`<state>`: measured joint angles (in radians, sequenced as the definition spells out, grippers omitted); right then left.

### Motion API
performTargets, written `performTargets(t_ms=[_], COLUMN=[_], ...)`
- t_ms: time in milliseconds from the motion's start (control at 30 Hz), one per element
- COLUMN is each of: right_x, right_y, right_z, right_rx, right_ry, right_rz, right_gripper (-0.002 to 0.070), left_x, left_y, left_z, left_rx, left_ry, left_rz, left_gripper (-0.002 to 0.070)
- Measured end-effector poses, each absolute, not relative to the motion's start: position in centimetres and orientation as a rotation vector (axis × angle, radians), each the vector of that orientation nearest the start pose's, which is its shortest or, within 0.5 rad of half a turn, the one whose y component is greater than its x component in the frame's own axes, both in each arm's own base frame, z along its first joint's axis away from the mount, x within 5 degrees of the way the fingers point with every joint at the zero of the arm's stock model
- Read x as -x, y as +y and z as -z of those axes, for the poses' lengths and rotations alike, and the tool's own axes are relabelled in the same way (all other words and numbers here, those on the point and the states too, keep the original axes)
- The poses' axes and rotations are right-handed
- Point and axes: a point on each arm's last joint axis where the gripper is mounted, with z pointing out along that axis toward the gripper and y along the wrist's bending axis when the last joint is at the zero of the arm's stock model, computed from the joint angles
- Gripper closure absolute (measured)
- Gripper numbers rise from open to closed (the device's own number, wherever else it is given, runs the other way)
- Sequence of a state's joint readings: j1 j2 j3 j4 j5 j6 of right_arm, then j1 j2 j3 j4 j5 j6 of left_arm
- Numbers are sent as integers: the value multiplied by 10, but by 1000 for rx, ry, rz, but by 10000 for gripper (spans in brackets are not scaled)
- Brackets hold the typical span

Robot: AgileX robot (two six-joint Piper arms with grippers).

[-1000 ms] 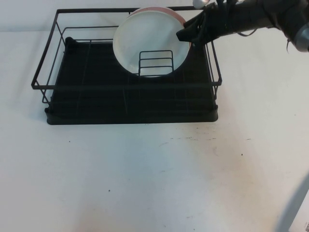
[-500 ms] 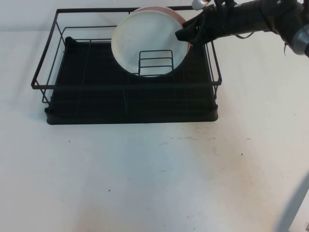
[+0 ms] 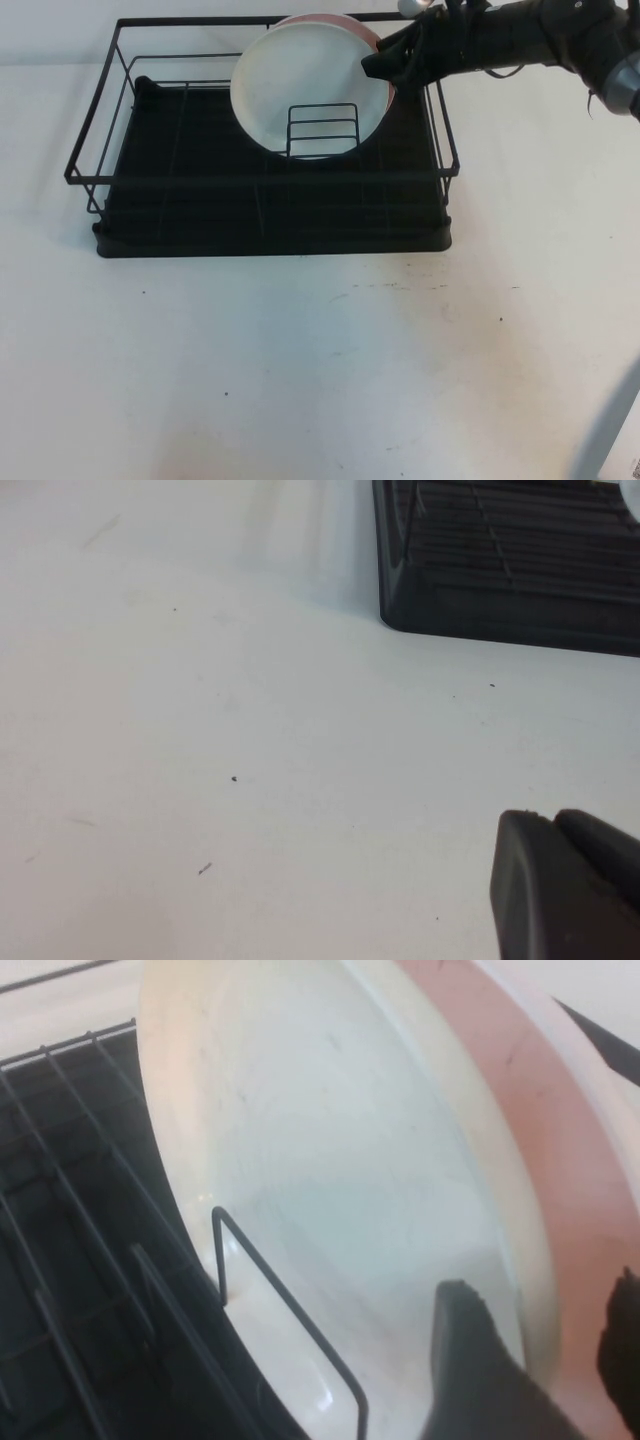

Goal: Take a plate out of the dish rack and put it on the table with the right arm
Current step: Grasp the plate from the shelf

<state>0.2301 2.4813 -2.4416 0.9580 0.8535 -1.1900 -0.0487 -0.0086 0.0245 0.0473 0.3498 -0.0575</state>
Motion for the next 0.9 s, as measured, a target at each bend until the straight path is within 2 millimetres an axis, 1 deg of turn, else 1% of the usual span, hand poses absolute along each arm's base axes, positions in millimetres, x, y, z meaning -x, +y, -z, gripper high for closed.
performTargets(t_ms=[267,567,700,833,900], right_x=[-535,-538,-540,-540,-540], right_y=[184,183,183,184,183], right_z=[-242,-238,-234,-234,-234], right_rx=[1009,992,975,973,970], right_ry=[1786,1790,1793,1791,1789], right_rz=[-594,-589,-584,-586,-581], right_gripper=[419,428,499,612,631], left_x=[-53,-53,-53,-53,-53], left_y=[-1,-1,-1,-1,-1], left_z=[-174,-174,-174,-174,-174], left_rx=[-22,-22,-22,-22,-22], left_ry=[1849,1849,1849,1849,1849], left_rz=[28,28,28,28,28], left_gripper=[679,679,679,679,679])
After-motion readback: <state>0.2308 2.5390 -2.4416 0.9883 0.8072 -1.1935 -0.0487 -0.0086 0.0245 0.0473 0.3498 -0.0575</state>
